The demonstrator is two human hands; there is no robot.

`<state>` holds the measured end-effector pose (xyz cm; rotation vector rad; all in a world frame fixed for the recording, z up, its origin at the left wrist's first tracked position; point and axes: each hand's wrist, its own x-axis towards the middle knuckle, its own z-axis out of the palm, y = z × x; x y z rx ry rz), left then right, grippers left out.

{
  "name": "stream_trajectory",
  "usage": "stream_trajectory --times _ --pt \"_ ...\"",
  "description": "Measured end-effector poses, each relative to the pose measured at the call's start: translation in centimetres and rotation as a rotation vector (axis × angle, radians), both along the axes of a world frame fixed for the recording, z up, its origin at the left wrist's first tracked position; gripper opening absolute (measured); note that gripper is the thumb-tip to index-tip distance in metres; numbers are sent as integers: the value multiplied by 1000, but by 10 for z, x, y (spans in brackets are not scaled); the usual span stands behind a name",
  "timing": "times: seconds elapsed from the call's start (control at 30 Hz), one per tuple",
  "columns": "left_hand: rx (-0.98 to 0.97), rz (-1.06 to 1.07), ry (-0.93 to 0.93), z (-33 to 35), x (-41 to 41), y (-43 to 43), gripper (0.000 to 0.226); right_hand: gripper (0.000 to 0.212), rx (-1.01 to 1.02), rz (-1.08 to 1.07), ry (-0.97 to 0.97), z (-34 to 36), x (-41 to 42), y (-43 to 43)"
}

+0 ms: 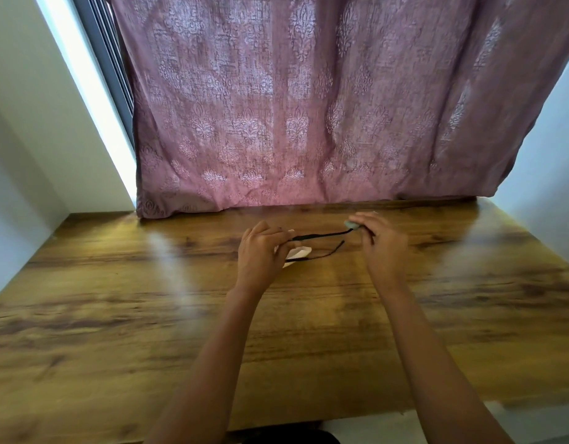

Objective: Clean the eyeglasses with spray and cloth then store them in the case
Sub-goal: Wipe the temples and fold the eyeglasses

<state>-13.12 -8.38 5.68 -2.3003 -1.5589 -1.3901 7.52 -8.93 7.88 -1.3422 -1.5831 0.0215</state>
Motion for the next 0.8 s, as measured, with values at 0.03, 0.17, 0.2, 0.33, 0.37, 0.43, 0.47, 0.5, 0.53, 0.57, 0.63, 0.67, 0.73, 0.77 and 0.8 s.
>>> stream_trajectory --times 0.03,0.17,0.2,0.33,0.37,0.43,0.47,0.5,0.53,0.57,0.63,0.67,0.73,0.77,0.8 --pt "-14 3 -36 1 0 0 30 34 0 -6 47 1 2 1" --pt "-80 43 -202 0 0 1 12 29 -56 -91 319 1 6 1" --pt "-108 66 -259 0 0 0 10 28 -84 -111 375 -2 7 0" --pt "-237 128 -468 -6 3 1 12 24 -248 -182 488 -34 19 1" --pt "-255 127 -533 -8 6 0 13 22 -293 -188 503 -45 22 2" --pt "-305 114 -742 -12 12 -1 12 17 -382 -224 504 -66 26 1" --pt "-337 94 -865 -14 15 -2 12 15 -419 -248 490 -74 26 -1" --pt "-368 69 -977 -15 19 -4 12 13 -454 -265 462 -82 27 -3" --pt "-390 48 -1070 -17 22 -5 13 11 -481 -272 423 -88 27 -6" --pt "-405 36 -1140 -19 24 -7 14 10 -509 -274 373 -93 26 -9" --pt "-425 34 -1246 -23 28 -9 16 11 -565 -237 283 -104 27 -13" --pt "-433 30 -1283 -24 29 -10 15 14 -607 -209 242 -110 29 -14" --pt "-442 1 -1299 -26 31 -13 13 23 -720 -152 133 -117 30 -16" --pt "-444 -12 -1292 -26 32 -14 14 27 -763 -130 77 -118 30 -17" --pt "-445 -19 -1285 -27 31 -14 13 29 -782 -124 36 -118 30 -17"
